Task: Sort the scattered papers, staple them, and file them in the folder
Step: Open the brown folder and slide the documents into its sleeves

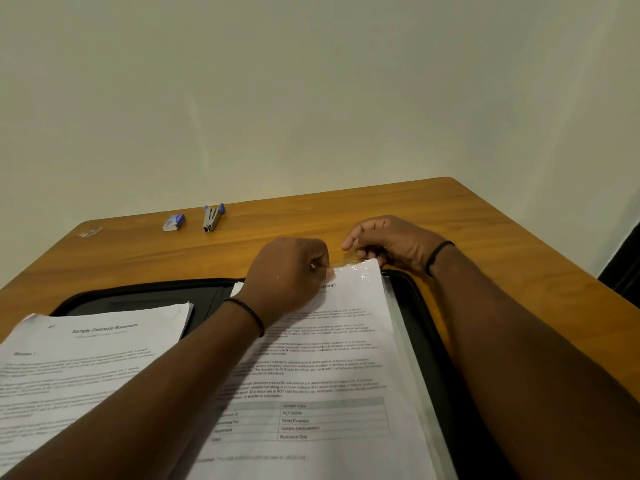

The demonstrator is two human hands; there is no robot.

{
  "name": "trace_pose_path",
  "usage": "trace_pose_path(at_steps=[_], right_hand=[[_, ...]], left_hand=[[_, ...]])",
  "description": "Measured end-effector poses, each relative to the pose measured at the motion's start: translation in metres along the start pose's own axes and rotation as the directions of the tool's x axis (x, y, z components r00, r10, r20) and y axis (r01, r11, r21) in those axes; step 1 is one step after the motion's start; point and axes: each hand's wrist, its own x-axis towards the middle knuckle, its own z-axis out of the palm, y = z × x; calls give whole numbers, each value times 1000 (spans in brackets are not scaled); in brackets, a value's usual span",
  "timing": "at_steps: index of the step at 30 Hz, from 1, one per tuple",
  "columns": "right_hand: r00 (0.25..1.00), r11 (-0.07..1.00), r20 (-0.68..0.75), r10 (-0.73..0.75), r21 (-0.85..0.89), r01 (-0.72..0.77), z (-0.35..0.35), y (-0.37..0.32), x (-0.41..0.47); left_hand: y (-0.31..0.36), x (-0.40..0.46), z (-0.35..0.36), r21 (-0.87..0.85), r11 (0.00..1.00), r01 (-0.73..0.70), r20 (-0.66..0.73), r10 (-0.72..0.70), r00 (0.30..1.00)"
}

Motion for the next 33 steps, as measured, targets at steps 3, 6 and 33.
trace_pose_path(at_steps=[3,6,33], right_hand=[[999,1000,-37,-6,2,6,3,-1,0],[999,1000,-45,-7,9,7,3,-1,1],[985,1000,-170,-8,-16,5,18,10,-1]], left_hand=[[1,-2,2,39,999,-2,3,2,1000],[1,-1,3,29,1000,-12,18,11,1000],[-9,-2,16,-69,985,160,182,-145,973]])
